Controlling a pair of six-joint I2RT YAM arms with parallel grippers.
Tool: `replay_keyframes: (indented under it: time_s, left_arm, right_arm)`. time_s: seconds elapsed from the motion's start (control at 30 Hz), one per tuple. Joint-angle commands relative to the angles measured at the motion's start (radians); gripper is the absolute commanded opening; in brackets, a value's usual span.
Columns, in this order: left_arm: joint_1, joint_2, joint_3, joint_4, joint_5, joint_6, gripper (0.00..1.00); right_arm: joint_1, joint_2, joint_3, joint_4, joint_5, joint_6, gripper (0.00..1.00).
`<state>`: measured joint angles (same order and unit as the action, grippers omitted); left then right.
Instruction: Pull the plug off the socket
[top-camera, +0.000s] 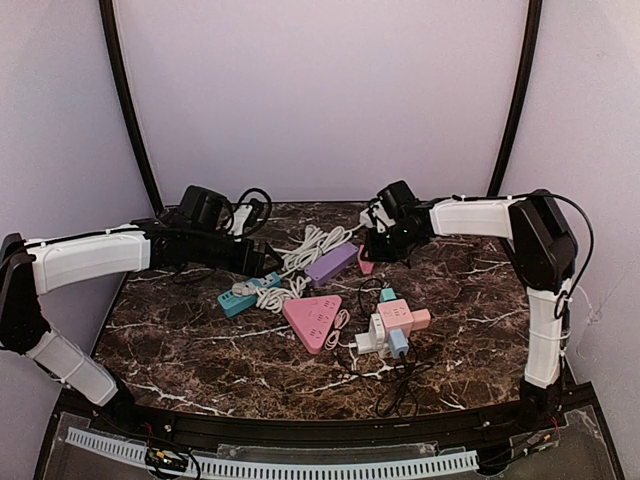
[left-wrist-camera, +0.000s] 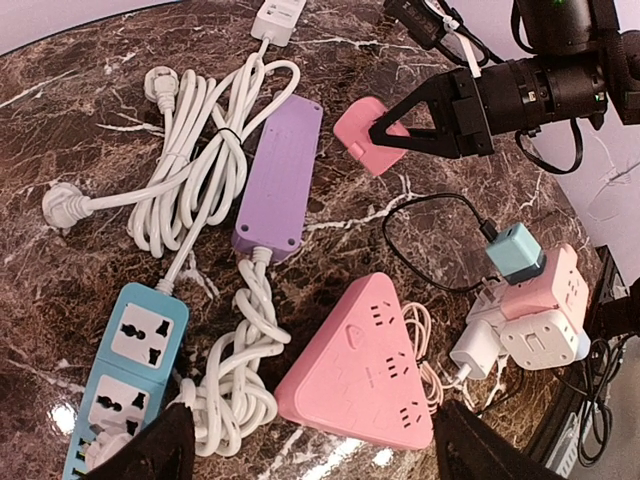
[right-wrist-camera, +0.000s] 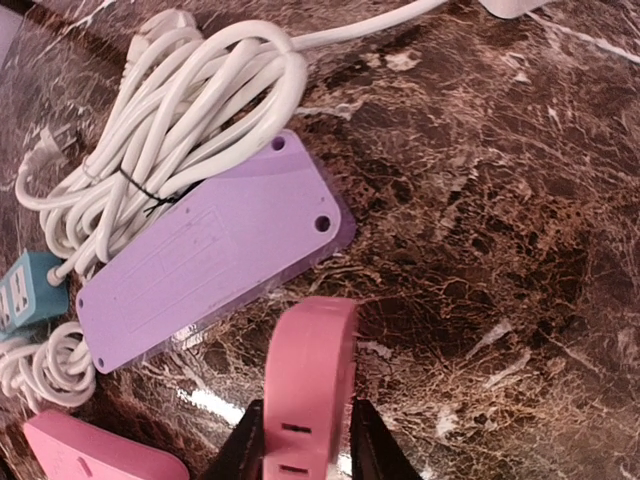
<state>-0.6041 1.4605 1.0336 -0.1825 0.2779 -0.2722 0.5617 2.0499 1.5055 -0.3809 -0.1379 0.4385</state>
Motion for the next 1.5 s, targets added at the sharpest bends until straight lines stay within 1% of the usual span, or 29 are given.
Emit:
replay_keyframes:
  time_s: [0.0, 0.07, 0.27, 0.33, 0.5, 0.67, 0.77, 0.83, 0.93, 1.03, 1.13, 1.23, 1.33, 1.47]
  left_arm:
    - [0.003, -0.022, -0.001, -0.035, -0.020, 0.016, 0.82]
    - [0.003, -0.022, -0.001, -0.035, -0.020, 0.016, 0.82]
    - [0.003, -0.026, -0.002, -0.035, -0.019, 0.016, 0.82]
    - [0.003, -0.029, -0.003, -0.035, -0.016, 0.021, 0.82]
    - [-0.013, -0.047, 0.002, -0.039, -0.016, 0.041, 0.82]
    - [-0.076, -0.061, 0.022, -0.062, -0.080, 0.021, 0.82]
    - [-0.158, -0.065, 0.015, -0.048, -0.139, -0.026, 0.82]
    - [-0.209, -0.059, 0.009, -0.030, -0.172, -0.074, 0.82]
    - [-0.279, -0.053, -0.013, 0.037, -0.181, -0.180, 0.82]
    - [-0.337, -0.035, -0.027, 0.101, -0.195, -0.252, 0.83]
    - [-0.403, 0.029, -0.009, 0.160, -0.195, -0.311, 0.83]
    - [-0.445, 0.092, 0.021, 0.194, -0.189, -0.340, 0.83]
    - [-0.490, 0.174, 0.083, 0.219, -0.184, -0.343, 0.83]
    - [-0.519, 0.251, 0.149, 0.218, -0.186, -0.340, 0.83]
  right_arm:
    - [-0.014, 0.003, -0.016, 0.043, 0.007, -0.005, 0.37]
    - [-0.016, -0.006, -0.022, 0.044, 0.015, -0.013, 0.47]
    - [-0.016, -0.068, -0.047, 0.031, 0.055, -0.032, 0.65]
    - [-0.016, -0.115, -0.067, 0.018, 0.066, -0.044, 0.69]
    - [-0.002, -0.292, -0.144, -0.050, 0.088, -0.065, 0.75]
    - [0.079, -0.482, -0.241, -0.162, 0.153, -0.035, 0.78]
    - [0.136, -0.572, -0.308, -0.211, 0.178, 0.012, 0.78]
    - [0.176, -0.617, -0.347, -0.243, 0.196, 0.049, 0.78]
    - [0.237, -0.676, -0.394, -0.284, 0.262, 0.113, 0.79]
    - [0.280, -0.724, -0.449, -0.294, 0.283, 0.173, 0.79]
    - [0.306, -0.741, -0.471, -0.291, 0.297, 0.202, 0.79]
    - [0.324, -0.729, -0.477, -0.296, 0.327, 0.209, 0.79]
    - [0.339, -0.718, -0.479, -0.297, 0.341, 0.215, 0.78]
    - [0.352, -0.709, -0.485, -0.295, 0.347, 0.225, 0.77]
